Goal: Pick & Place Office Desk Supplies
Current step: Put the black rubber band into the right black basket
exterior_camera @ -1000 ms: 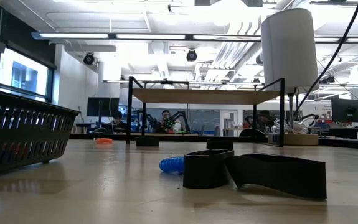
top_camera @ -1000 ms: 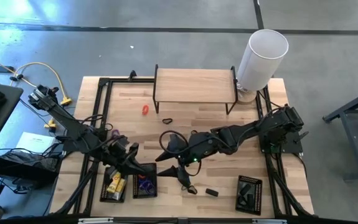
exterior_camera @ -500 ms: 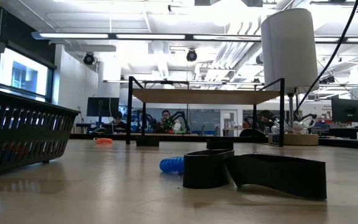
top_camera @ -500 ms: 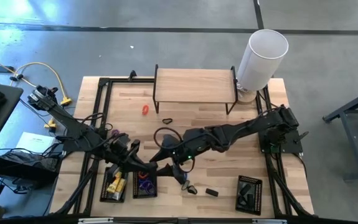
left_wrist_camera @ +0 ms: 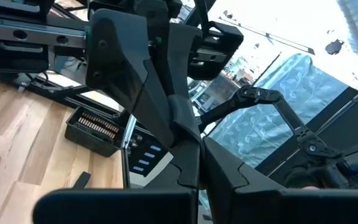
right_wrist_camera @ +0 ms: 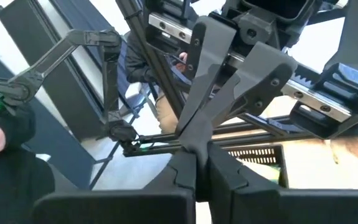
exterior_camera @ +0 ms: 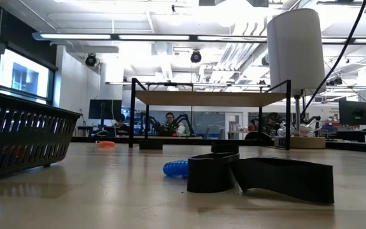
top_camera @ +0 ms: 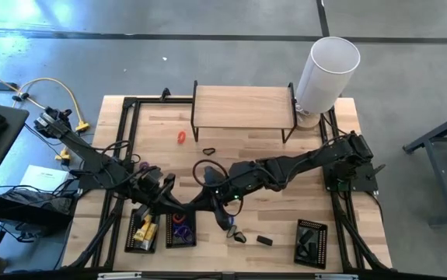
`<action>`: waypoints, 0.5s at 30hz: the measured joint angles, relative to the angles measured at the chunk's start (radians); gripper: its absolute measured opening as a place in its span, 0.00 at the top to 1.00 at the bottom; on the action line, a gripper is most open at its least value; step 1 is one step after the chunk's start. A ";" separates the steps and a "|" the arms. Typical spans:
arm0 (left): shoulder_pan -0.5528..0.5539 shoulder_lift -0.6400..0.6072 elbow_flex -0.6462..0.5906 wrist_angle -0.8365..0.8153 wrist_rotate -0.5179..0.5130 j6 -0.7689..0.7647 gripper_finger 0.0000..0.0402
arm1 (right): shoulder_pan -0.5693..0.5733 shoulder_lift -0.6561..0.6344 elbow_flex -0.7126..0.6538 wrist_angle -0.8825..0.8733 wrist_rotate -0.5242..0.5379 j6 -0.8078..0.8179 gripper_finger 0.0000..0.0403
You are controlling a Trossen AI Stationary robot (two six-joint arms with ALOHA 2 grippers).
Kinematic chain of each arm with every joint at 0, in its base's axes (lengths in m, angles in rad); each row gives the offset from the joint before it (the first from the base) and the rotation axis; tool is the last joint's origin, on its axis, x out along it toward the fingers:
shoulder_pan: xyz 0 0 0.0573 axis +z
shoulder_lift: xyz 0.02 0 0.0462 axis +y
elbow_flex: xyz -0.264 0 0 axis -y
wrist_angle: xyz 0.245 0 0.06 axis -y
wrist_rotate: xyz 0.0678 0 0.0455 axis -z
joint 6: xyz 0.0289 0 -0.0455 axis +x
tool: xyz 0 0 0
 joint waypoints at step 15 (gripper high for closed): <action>0.022 0.000 0.000 -0.025 0.027 -0.004 0.65 | 0.053 0.000 0.000 -0.144 0.111 0.056 0.99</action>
